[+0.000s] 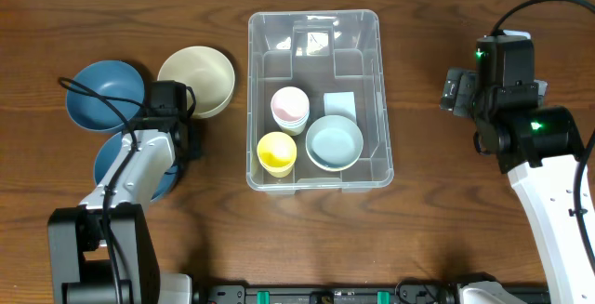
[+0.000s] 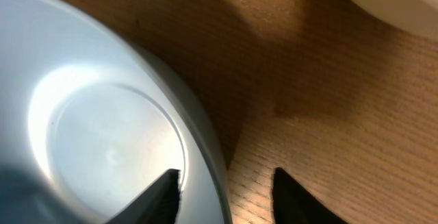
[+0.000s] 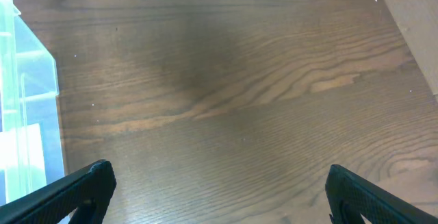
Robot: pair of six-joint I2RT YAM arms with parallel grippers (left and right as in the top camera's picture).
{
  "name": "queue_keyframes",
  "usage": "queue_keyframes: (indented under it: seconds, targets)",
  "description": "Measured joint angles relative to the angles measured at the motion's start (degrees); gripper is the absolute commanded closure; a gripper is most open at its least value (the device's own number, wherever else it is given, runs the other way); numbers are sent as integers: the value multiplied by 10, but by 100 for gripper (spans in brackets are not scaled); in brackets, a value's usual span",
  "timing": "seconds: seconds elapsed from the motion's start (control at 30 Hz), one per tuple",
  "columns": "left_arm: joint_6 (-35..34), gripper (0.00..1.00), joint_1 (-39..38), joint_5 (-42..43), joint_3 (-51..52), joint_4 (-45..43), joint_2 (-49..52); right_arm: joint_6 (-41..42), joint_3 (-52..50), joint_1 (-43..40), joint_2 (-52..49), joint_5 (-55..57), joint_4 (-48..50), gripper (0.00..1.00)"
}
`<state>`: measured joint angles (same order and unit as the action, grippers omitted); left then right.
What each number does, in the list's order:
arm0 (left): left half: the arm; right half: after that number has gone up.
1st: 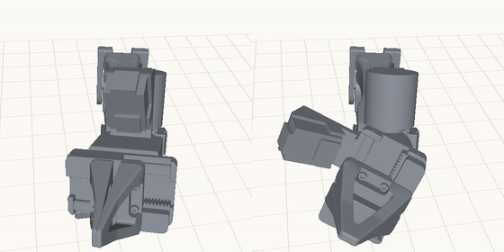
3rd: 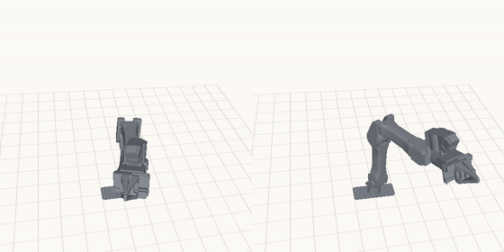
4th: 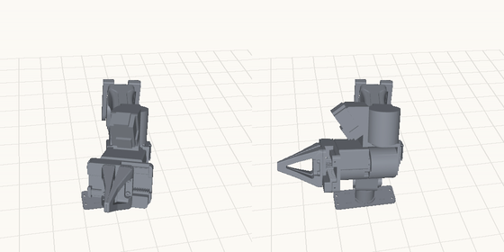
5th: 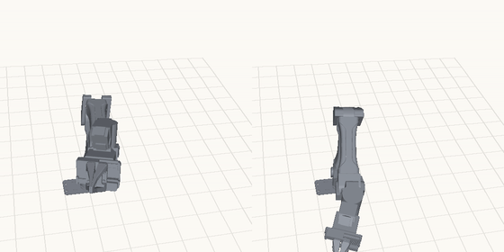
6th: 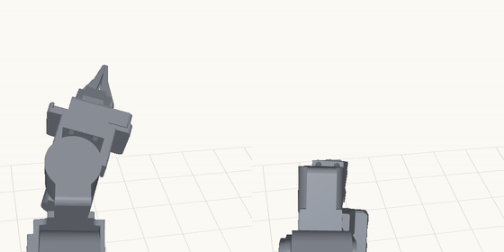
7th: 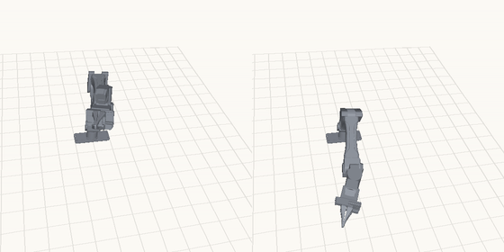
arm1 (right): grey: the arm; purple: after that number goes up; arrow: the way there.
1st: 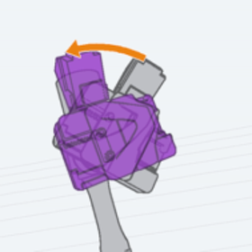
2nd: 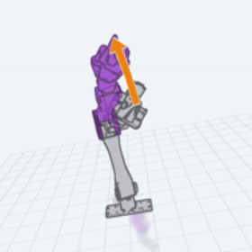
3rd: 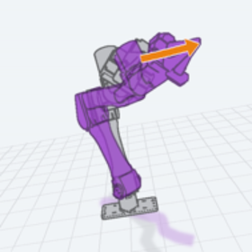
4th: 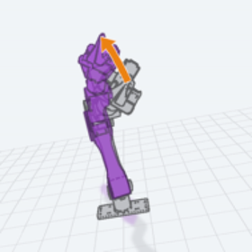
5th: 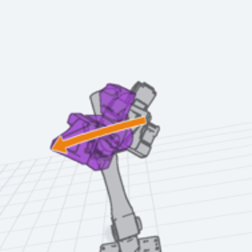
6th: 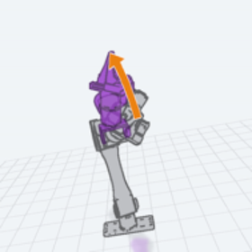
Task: Pack container
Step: 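Lift the blue bowl with the left gripper and carry it right over the bin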
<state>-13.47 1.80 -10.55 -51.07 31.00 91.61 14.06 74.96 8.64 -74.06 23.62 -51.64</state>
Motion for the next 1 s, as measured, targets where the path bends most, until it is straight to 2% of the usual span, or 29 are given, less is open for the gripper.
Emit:
queue_keyframes:
  seconds: [0.57, 0.6, 0.73, 1.0]
  targets:
    - [0, 55, 0, 0, 0, -2, 17, 0, 0, 0, 0, 0, 0, 1]
    - [0, 55, 0, 0, 0, -2, 20, 0, 0, 0, 0, 0, 0, 1]
    - [-2, 71, 0, 0, 0, -2, 21, 0, 0, 0, 0, 0, 0, 1]
    - [0, 80, 0, 0, 0, 0, 21, 0, 0, 0, 0, 0, 0, 1]
